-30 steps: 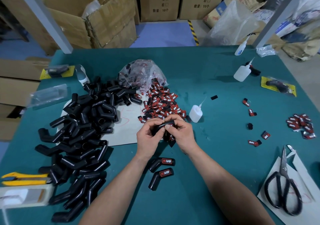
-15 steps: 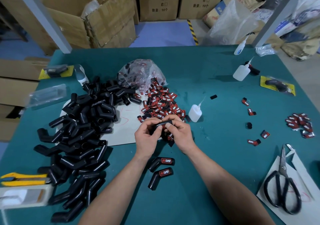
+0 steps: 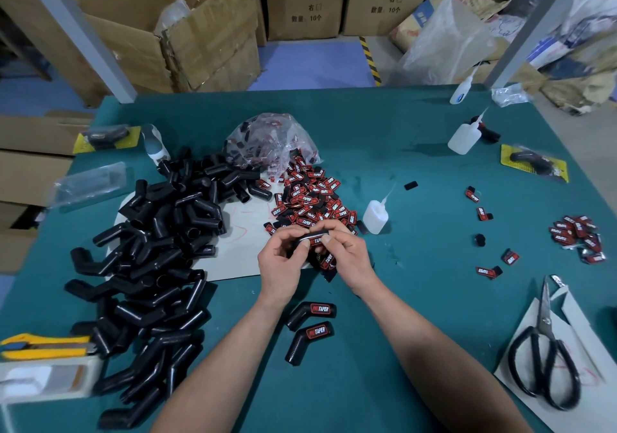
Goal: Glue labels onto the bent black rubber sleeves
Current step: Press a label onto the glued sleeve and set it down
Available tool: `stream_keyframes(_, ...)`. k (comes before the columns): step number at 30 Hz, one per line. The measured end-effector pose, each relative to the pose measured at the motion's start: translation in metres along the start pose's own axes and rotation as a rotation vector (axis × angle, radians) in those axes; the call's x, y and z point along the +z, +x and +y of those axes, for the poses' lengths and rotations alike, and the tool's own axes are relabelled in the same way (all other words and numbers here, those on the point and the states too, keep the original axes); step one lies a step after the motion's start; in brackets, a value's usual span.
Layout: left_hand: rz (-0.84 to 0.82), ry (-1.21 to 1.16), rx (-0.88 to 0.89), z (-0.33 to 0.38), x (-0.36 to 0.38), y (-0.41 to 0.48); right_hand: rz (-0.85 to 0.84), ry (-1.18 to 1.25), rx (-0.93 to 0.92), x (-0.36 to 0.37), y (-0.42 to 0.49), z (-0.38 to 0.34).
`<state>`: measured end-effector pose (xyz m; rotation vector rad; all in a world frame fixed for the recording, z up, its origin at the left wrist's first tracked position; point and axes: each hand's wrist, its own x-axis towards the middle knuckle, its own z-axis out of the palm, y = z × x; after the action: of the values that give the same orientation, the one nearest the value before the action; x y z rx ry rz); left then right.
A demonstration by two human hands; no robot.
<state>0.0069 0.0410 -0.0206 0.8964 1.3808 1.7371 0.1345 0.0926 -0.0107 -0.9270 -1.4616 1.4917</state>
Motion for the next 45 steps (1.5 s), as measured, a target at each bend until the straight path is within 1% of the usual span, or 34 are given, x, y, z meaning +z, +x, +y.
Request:
stream_keyframes(5,0.004,0.002,-0.009,0.0,-0.001,0.0,0.031,-0.152,-0.039,-0.002,0.001,0.006)
stream_keyframes(10,0.015,0.007,-0.022,-0.001,-0.001,0.001,0.004,-0.123,-0.051,-0.003,0.0,0.006)
stream_keyframes(15,0.026,0.017,-0.029,-0.002,-0.003,0.002,0.008,-0.229,-0.076,-0.002,0.001,0.005)
stream_keyframes(20,-0.049,0.112,0.066,0.001,-0.001,0.0,0.009,-0.151,-0.063,-0.003,0.001,0.007)
stream_keyframes(24,-0.04,0.142,0.073,0.002,0.0,0.0,0.001,-0.096,-0.054,-0.001,0.0,0.004)
stream_keyframes(27,-0.053,0.164,0.09,0.002,0.0,0.0,0.021,-0.107,-0.036,-0.003,0.001,0.005)
stream_keyframes(33,-0.052,0.167,0.077,0.006,0.0,0.0,-0.001,-0.15,-0.021,-0.004,0.001,0.003)
stream_keyframes(43,-0.02,0.171,0.046,0.0,-0.002,0.003,-0.087,-0.009,0.015,-0.007,0.002,-0.004)
stream_keyframes(45,-0.019,0.176,0.04,0.0,-0.003,0.003,-0.094,-0.041,0.013,-0.008,0.002,0.0)
